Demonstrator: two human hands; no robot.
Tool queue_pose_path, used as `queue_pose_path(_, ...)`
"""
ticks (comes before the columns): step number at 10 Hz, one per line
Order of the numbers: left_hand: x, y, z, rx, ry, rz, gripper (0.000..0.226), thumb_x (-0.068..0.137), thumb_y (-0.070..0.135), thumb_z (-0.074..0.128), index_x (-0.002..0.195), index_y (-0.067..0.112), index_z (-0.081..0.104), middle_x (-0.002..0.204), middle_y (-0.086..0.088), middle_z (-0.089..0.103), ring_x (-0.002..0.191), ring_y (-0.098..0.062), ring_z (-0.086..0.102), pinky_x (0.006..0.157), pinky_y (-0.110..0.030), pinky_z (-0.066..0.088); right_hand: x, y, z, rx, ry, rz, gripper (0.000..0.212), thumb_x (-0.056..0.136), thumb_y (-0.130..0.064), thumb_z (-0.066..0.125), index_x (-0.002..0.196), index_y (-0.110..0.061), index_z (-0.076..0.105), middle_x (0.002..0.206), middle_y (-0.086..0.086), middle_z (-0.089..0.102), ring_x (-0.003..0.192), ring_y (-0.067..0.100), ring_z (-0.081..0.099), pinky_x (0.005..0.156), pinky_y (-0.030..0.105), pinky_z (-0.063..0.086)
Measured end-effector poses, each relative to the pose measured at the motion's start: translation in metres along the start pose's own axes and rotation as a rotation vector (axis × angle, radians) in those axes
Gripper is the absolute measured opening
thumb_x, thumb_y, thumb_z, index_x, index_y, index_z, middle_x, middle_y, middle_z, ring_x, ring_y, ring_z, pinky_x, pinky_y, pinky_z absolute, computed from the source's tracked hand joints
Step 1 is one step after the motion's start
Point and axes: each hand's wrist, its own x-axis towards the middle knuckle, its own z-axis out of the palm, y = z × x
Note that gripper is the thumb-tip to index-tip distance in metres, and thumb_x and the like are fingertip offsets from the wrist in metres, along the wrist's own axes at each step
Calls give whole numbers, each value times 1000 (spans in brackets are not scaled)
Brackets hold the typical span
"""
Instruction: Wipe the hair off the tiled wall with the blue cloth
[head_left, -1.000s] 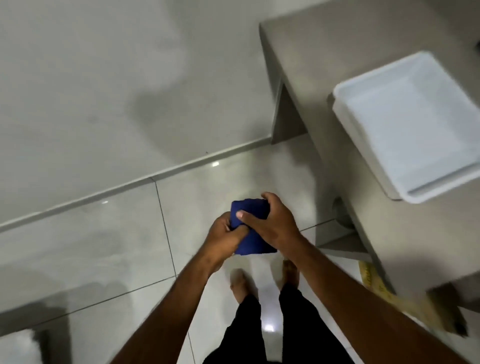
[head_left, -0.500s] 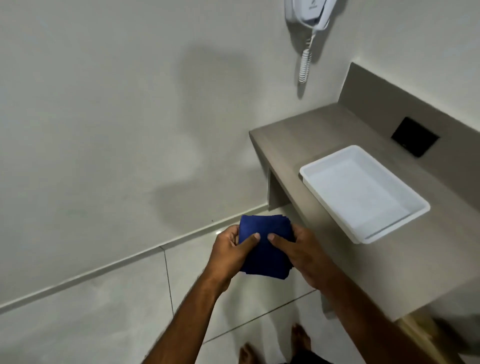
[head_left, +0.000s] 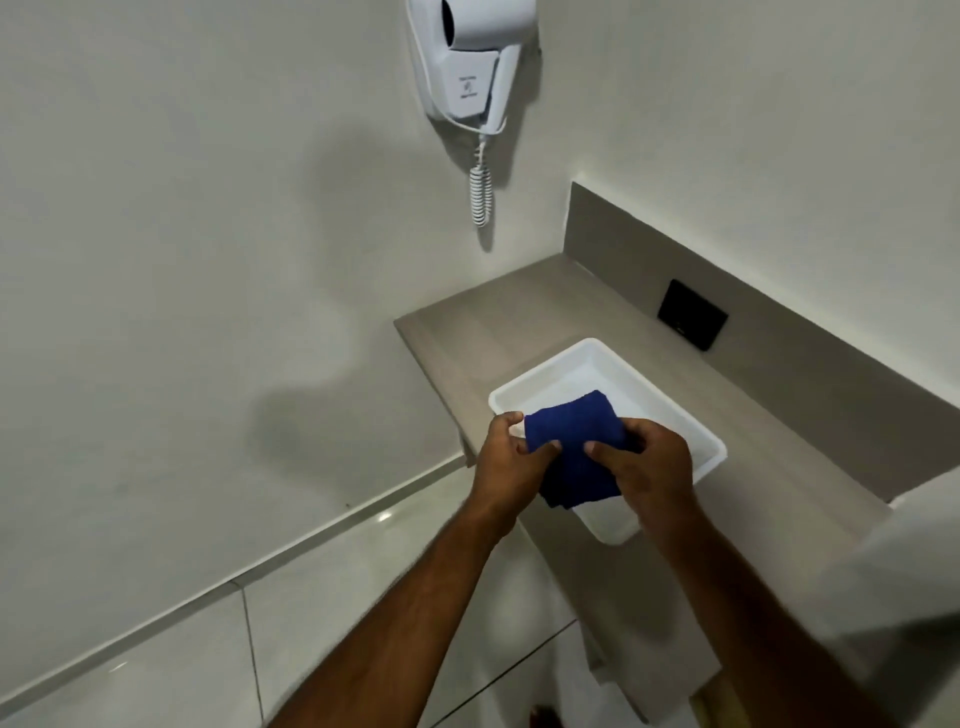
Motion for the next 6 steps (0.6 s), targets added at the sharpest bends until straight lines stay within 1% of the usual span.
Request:
queue_pose_path(1, 38, -9, 29, 353, -72, 12, 34, 86, 27, 71, 113, 27, 51, 113, -3, 71, 90, -15, 68, 70, -26, 59, 38, 26, -10, -187, -3, 22, 31, 83, -18, 77, 110, -5, 71, 98, 11, 73, 82, 25, 65, 77, 36, 57)
queue_pose_path(2, 66, -22, 47, 873, -68, 99, 37, 86, 39, 67, 116, 20, 55, 110, -3, 70, 98, -22, 65, 86, -36, 51, 66, 53, -11, -313, -85, 70, 24, 84, -15, 73, 106, -4, 72, 100, 15, 75, 87, 30, 67, 86, 41, 57)
queue_pose_path(3, 76, -37, 58, 1248, -71, 206, 35, 91, 42, 57, 116, 18, 58, 111, -8, 68, 105, -28, 58, 95, -44, 41, 81, 72, -4, -424, -168, 66, 22, 85, -15, 70, 104, -4, 71, 99, 16, 75, 89, 32, 68, 83, 36, 54)
queue_pose_path(4, 74, -49, 61, 1424, -115, 234, 31, 92, 40, 56, 112, 17, 60, 109, -10, 68, 108, -29, 54, 96, -46, 36, 89, 85, 5, -530, -269, 67, 20, 85, -15, 68, 102, -4, 68, 100, 15, 74, 81, 23, 63, 75, 28, 48)
queue_pose_path(5, 69, -53, 58, 1476, -155, 298, 33, 91, 40, 56, 113, 16, 59, 112, -10, 68, 109, -30, 54, 100, -48, 35, 89, 94, 9, -642, -374, 37, 26, 88, -19, 66, 109, -3, 65, 109, 15, 71, 93, 25, 66, 82, 28, 49)
queue_pose_path(6, 68, -48, 51, 1510, -156, 412, 40, 90, 46, 52, 116, 15, 55, 118, -11, 65, 112, -31, 53, 104, -52, 33, 90, 91, 4, -782, -344, -21, 34, 90, -26, 65, 116, -6, 58, 120, 15, 65, 109, 29, 64, 95, 35, 53)
